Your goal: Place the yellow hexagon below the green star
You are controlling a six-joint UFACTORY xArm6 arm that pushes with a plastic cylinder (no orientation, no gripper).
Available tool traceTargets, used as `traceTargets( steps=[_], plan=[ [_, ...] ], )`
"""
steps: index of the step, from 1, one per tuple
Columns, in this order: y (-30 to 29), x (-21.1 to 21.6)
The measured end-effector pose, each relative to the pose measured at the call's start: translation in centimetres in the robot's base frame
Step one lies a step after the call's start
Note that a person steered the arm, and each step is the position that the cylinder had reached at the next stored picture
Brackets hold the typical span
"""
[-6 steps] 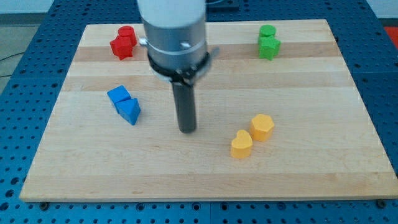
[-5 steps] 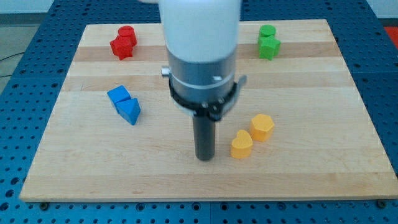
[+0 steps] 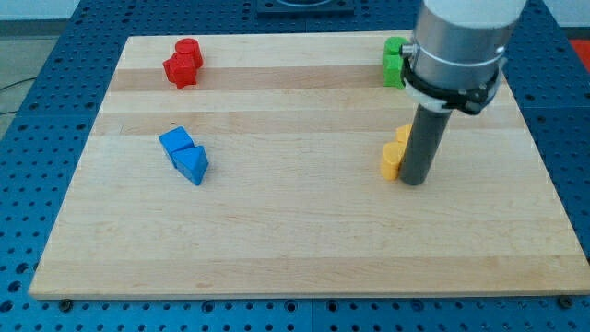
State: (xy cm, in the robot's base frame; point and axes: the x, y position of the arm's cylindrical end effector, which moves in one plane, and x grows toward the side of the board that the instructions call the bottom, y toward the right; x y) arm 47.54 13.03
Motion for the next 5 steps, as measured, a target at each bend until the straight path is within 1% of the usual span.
traceTargets(
  steps=[2, 3, 4, 5],
  plan=[
    [0.4, -6.6],
    [0.6, -7.5],
    [3.3, -7.5],
    [3.3, -10.0]
  ],
)
